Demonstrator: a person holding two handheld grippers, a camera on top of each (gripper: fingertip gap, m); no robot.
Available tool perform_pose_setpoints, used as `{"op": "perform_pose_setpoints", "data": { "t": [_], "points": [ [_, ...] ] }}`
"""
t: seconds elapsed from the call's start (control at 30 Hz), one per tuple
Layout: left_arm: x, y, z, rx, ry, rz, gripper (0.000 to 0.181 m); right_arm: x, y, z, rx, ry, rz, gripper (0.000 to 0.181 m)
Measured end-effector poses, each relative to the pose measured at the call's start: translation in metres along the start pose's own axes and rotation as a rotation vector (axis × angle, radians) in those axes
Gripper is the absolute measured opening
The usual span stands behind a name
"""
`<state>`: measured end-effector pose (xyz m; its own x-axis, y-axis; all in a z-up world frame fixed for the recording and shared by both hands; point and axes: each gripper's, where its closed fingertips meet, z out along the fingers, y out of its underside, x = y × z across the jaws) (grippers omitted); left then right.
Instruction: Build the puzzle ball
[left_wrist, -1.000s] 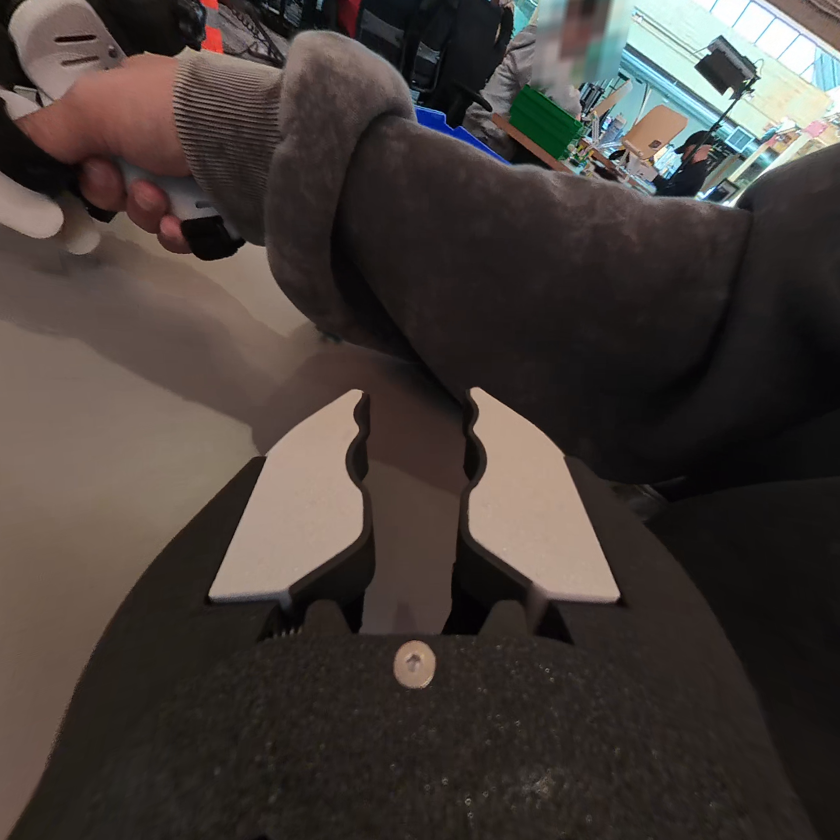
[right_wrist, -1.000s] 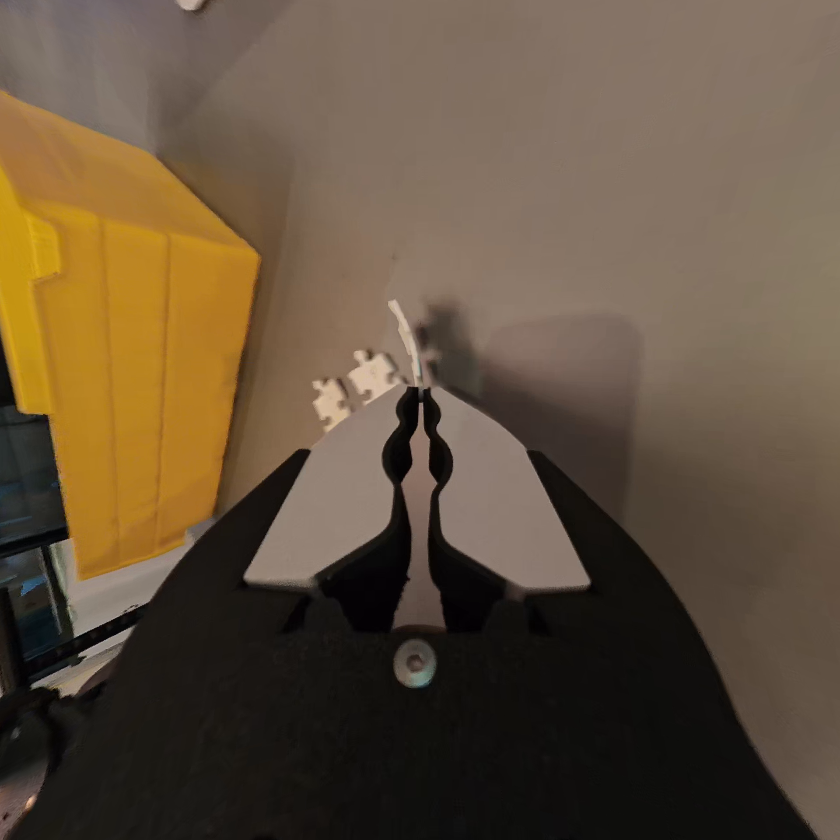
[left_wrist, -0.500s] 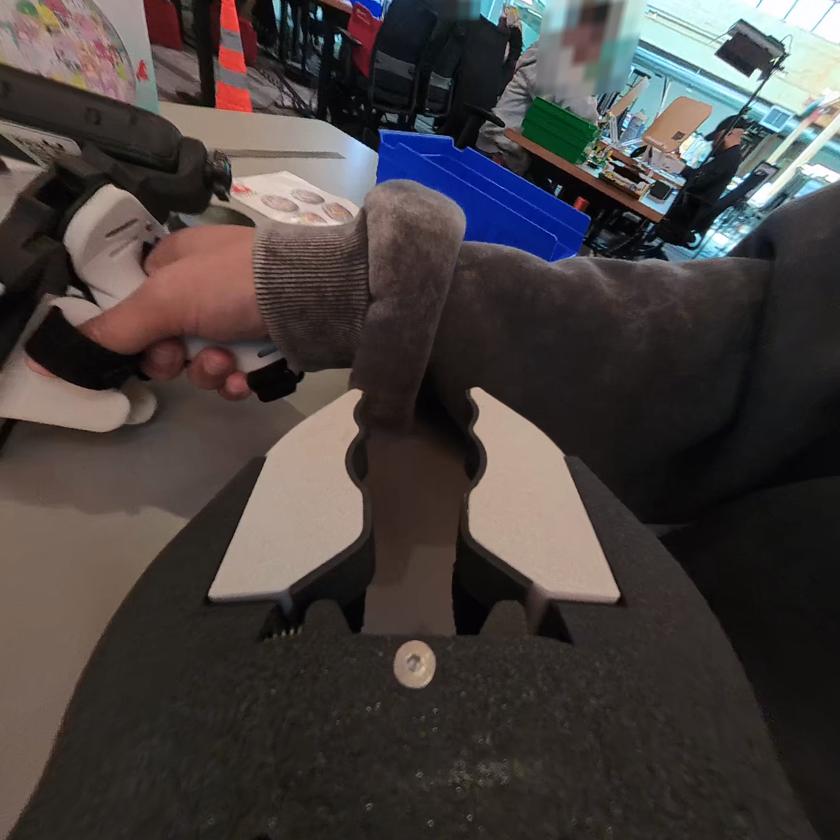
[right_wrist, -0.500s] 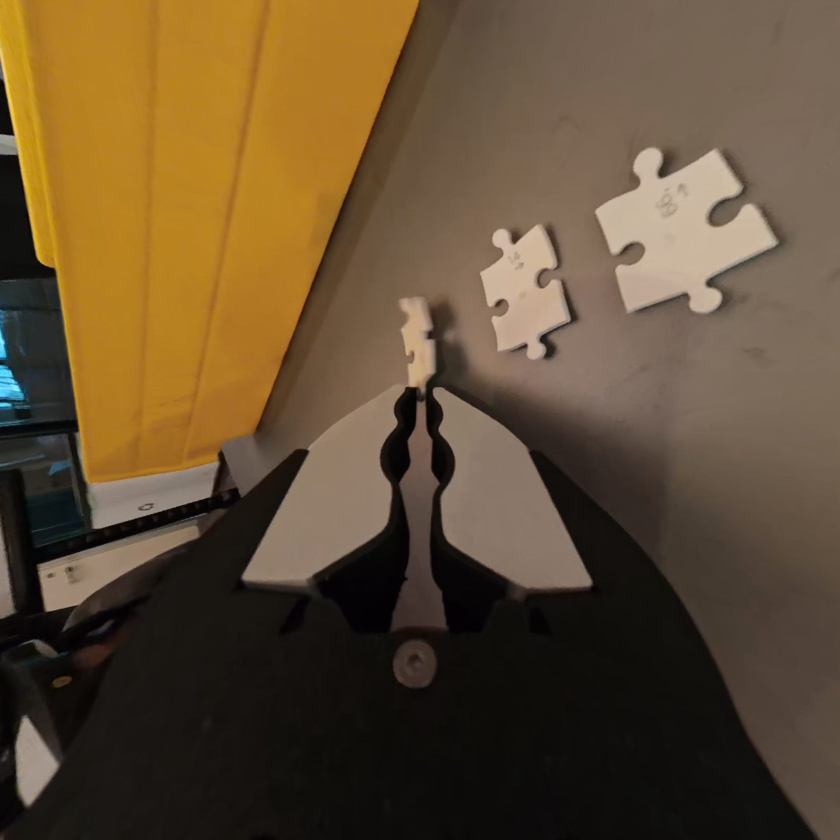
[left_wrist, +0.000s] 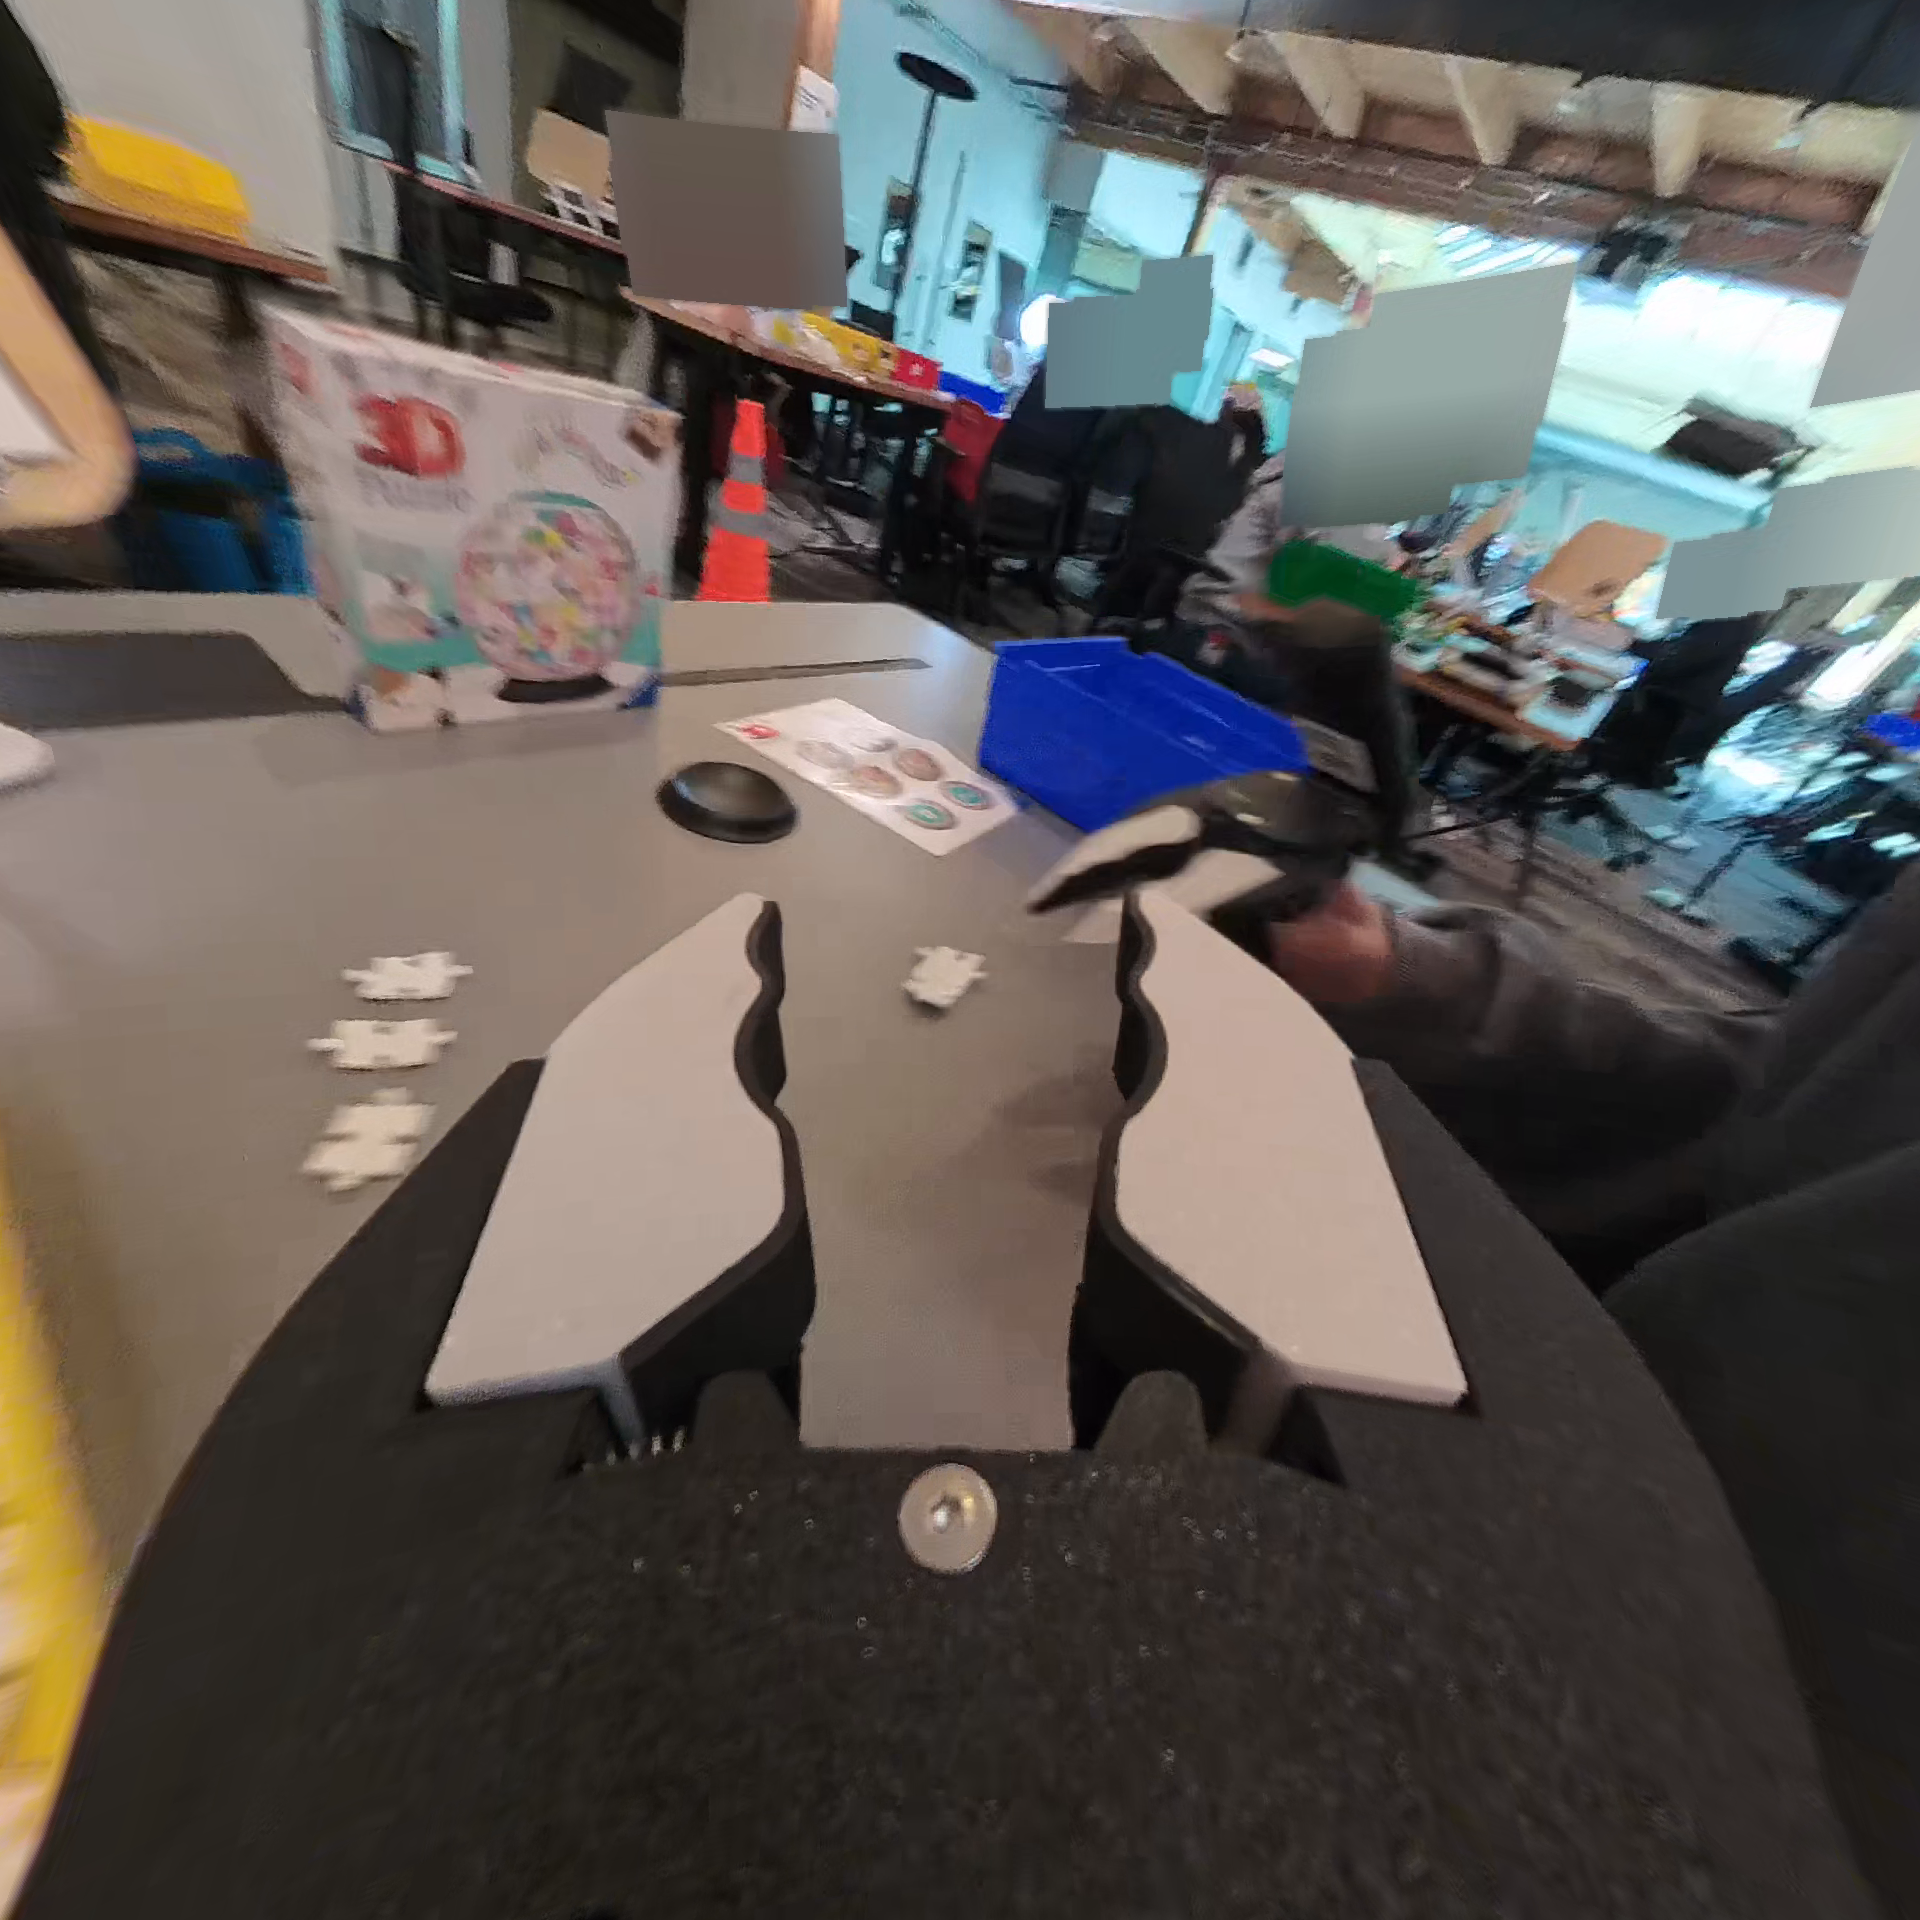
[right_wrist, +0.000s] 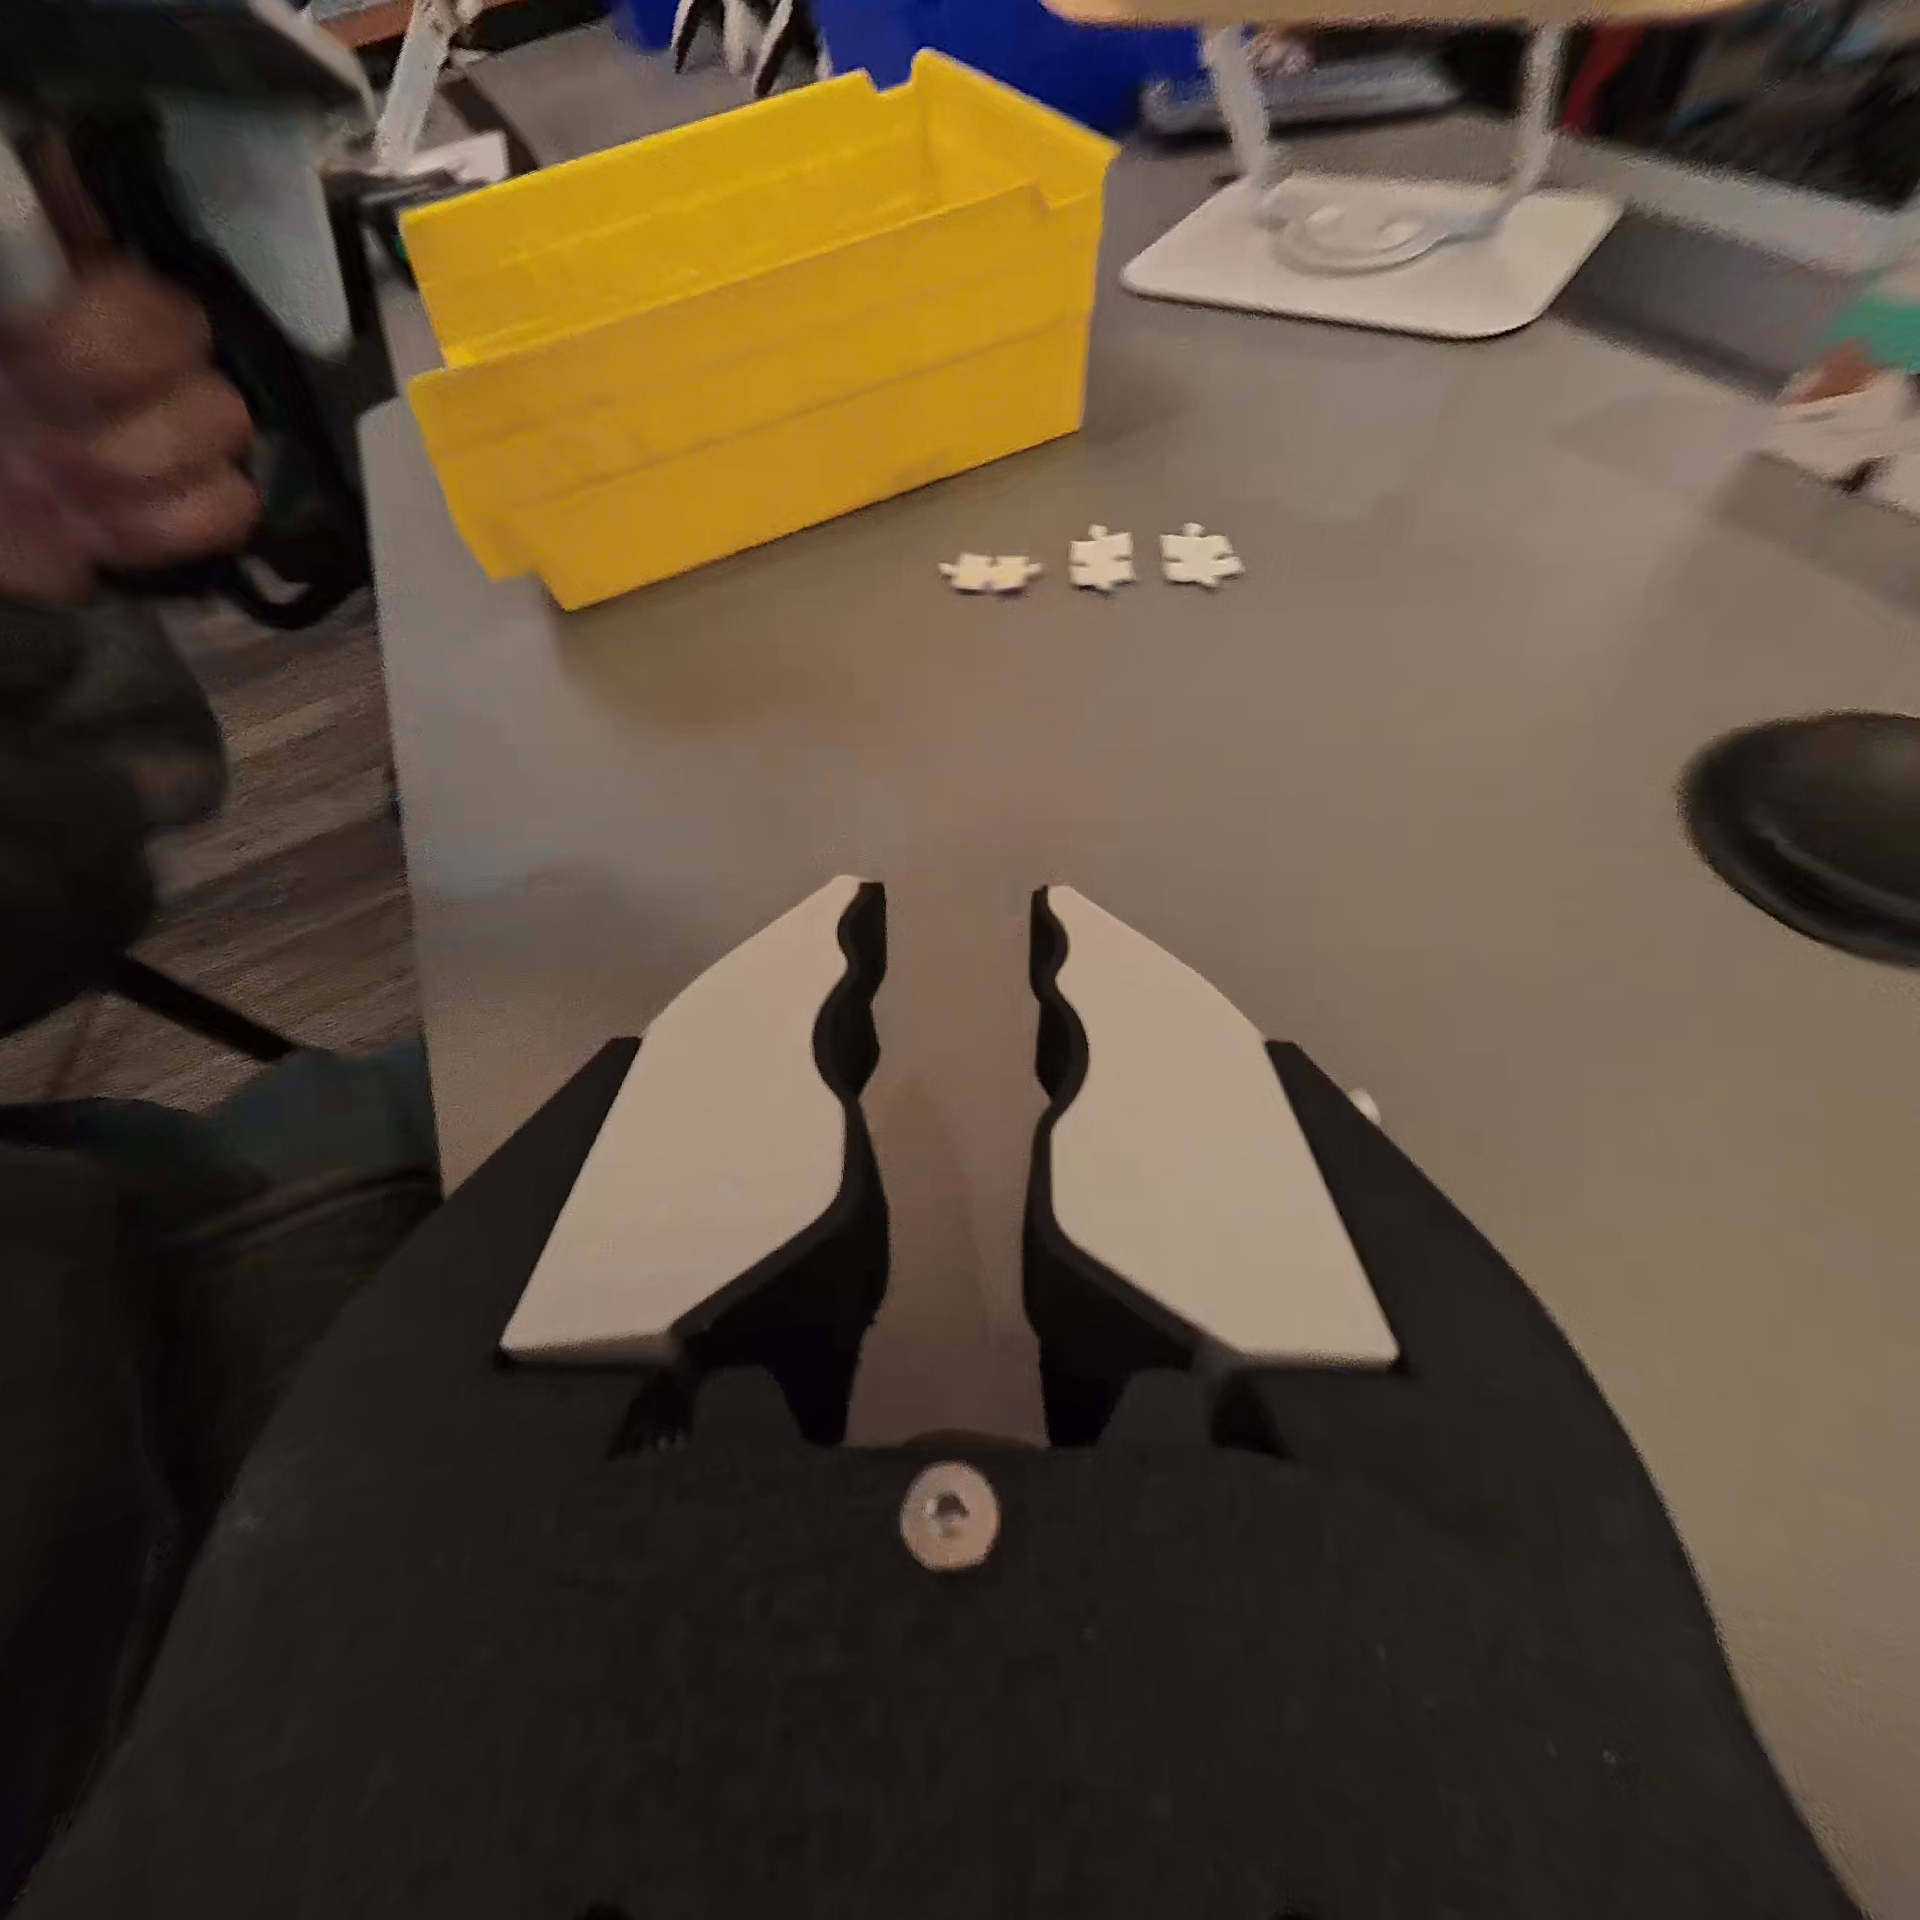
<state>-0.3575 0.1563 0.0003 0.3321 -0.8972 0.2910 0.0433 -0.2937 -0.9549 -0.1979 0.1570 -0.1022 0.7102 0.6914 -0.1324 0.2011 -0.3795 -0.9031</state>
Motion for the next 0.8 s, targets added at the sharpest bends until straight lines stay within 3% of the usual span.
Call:
{"op": "perform_pose_setpoints", "data": {
  "t": [0.17,0.33,0.47,0.57,0.7,0.8],
  "points": [
    [-0.075,-0.020,-0.062,-0.188,-0.358,0.166,0.060,0.014,0.023,-0.049,0.158,0.135,-0.003,0.029],
    [-0.160,0.012,-0.131,-0.543,-0.693,0.140,0.059,0.021,0.018,-0.054,0.250,0.162,0.002,0.028],
    [-0.217,0.054,-0.158,-0.827,-0.797,0.046,0.062,0.017,0.021,-0.047,0.234,0.122,-0.013,0.028],
    [-0.255,0.078,-0.167,-0.958,-0.851,-0.048,0.061,0.013,0.023,-0.045,0.228,0.098,-0.019,0.027],
    [-0.272,0.101,-0.172,-1.045,-0.839,-0.240,0.059,0.010,0.026,-0.043,0.214,0.086,-0.030,0.027],
    [-0.276,0.103,-0.175,-1.100,-0.838,-0.225,0.054,0.009,0.027,-0.041,0.213,0.073,-0.028,0.027]
  ]
}}
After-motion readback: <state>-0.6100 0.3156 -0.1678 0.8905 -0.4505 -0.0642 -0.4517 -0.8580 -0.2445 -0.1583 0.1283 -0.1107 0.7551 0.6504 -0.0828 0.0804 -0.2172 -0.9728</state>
